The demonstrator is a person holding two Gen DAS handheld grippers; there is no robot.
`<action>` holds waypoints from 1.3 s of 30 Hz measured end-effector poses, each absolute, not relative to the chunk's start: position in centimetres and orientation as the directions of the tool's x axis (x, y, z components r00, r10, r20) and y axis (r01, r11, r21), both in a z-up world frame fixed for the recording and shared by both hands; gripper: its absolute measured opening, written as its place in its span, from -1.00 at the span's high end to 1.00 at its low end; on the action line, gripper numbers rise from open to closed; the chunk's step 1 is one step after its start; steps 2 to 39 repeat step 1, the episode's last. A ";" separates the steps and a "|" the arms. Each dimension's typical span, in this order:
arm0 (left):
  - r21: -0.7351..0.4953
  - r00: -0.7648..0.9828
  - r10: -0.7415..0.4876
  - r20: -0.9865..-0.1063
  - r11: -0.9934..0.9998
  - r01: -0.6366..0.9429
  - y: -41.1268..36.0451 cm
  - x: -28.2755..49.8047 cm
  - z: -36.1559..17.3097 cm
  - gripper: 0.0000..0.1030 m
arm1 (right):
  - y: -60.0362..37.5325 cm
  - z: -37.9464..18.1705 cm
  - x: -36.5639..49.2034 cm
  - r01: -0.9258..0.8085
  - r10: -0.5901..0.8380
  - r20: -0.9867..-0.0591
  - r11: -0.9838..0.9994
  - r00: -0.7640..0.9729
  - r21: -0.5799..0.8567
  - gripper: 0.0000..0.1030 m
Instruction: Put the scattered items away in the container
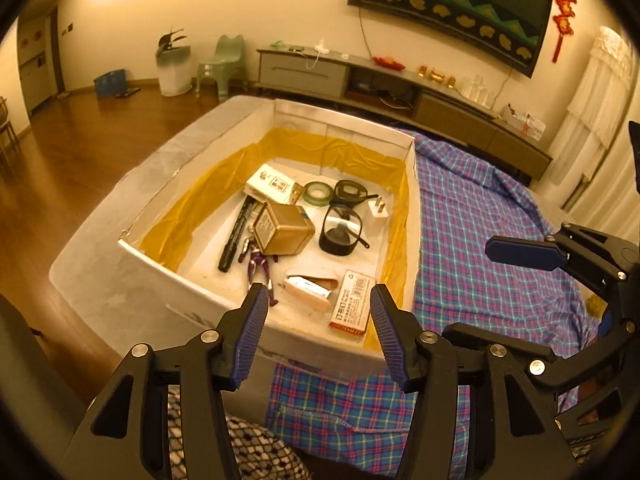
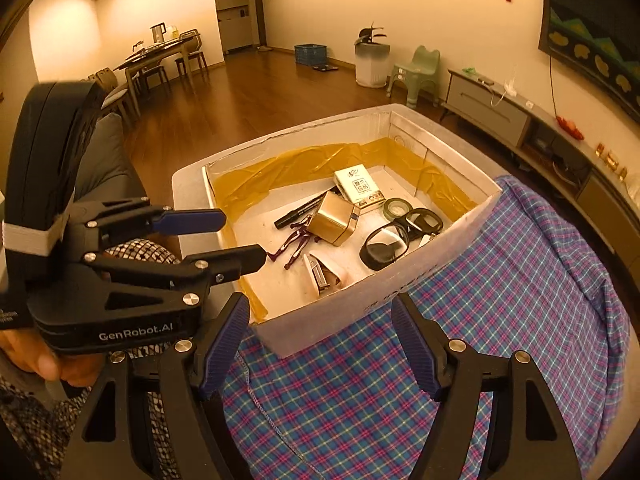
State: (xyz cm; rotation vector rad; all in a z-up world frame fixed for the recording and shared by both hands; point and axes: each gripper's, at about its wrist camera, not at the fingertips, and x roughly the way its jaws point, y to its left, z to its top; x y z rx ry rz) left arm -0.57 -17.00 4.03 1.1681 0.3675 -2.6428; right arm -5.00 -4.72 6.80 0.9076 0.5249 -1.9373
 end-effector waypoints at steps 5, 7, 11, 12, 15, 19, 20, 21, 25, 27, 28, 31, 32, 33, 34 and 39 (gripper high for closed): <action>-0.129 -0.652 -0.109 -0.751 -0.943 0.306 -16.9 -0.4 4.0 -0.09 | -4.7 6.8 -4.8 0.866 -0.555 -0.765 -0.500 -0.325 -0.005 -0.44; -0.129 -0.652 -0.109 -0.751 -0.943 0.306 -16.9 -0.4 4.0 -0.09 | -4.7 6.8 -4.8 0.866 -0.555 -0.765 -0.500 -0.325 -0.005 -0.44; -0.129 -0.652 -0.109 -0.751 -0.943 0.306 -16.9 -0.4 4.0 -0.09 | -4.7 6.8 -4.8 0.866 -0.555 -0.765 -0.500 -0.325 -0.005 -0.44; -0.129 -0.652 -0.109 -0.751 -0.943 0.306 -16.9 -0.4 4.0 -0.09 | -4.7 6.8 -4.8 0.866 -0.555 -0.765 -0.500 -0.325 -0.005 -0.44; -0.129 -0.652 -0.109 -0.751 -0.943 0.306 -16.9 -0.4 4.0 -0.09 | -4.7 6.8 -4.8 0.866 -0.555 -0.765 -0.500 -0.325 -0.005 -0.44; -0.129 -0.652 -0.109 -0.751 -0.943 0.306 -16.9 -0.4 4.0 -0.09 | -4.7 6.8 -4.8 0.866 -0.555 -0.765 -0.500 -0.325 -0.005 -0.44; -0.129 -0.652 -0.109 -0.751 -0.943 0.306 -16.9 -0.4 4.0 -0.09 | -4.7 6.8 -4.8 0.866 -0.555 -0.765 -0.500 -0.325 -0.005 -0.44; -0.129 -0.652 -0.109 -0.751 -0.943 0.306 -16.9 -0.4 4.0 -0.09 | -4.7 6.8 -4.8 0.866 -0.555 -0.765 -0.500 -0.325 -0.005 -0.44; -0.129 -0.652 -0.109 -0.751 -0.943 0.306 -16.9 -0.4 4.0 -0.09 | -4.7 6.8 -4.8 0.866 -0.555 -0.765 -0.500 -0.325 -0.005 -0.44; -0.129 -0.652 -0.109 -0.751 -0.943 0.306 -16.9 -0.4 4.0 -0.09 | -4.7 6.8 -4.8 0.866 -0.555 -0.765 -0.500 -0.325 -0.005 -0.44; -0.129 -0.652 -0.109 -0.751 -0.943 0.306 -16.9 -0.4 4.0 -0.09 | -4.7 6.8 -4.8 0.866 -0.555 -0.765 -0.500 -0.325 -0.005 -0.44; -0.129 -0.652 -0.109 -0.751 -0.943 0.306 -16.9 -0.4 4.0 -0.09 | -4.7 6.8 -4.8 0.866 -0.555 -0.765 -0.500 -0.325 -0.005 -0.44; -0.129 -0.652 -0.109 -0.751 -0.943 0.306 -16.9 -0.4 4.0 -0.09 | -4.7 6.8 -4.8 0.866 -0.555 -0.765 -0.500 -0.325 -0.005 -0.44; -0.129 -0.652 -0.109 -0.751 -0.943 0.306 -16.9 -0.4 4.0 -0.09 | -4.7 6.8 -4.8 0.866 -0.555 -0.765 -0.500 -0.325 -0.005 -0.44; -0.129 -0.652 -0.109 -0.751 -0.943 0.306 -16.9 -0.4 4.0 -0.09 | -4.7 6.8 -4.8 0.866 -0.555 -0.765 -0.500 -0.325 -0.005 -0.44; -0.129 -0.652 -0.109 -0.751 -0.943 0.306 -16.9 -0.4 4.0 -0.09 | -4.7 6.8 -4.8 0.866 -0.555 -0.765 -0.500 -0.325 -0.005 -0.44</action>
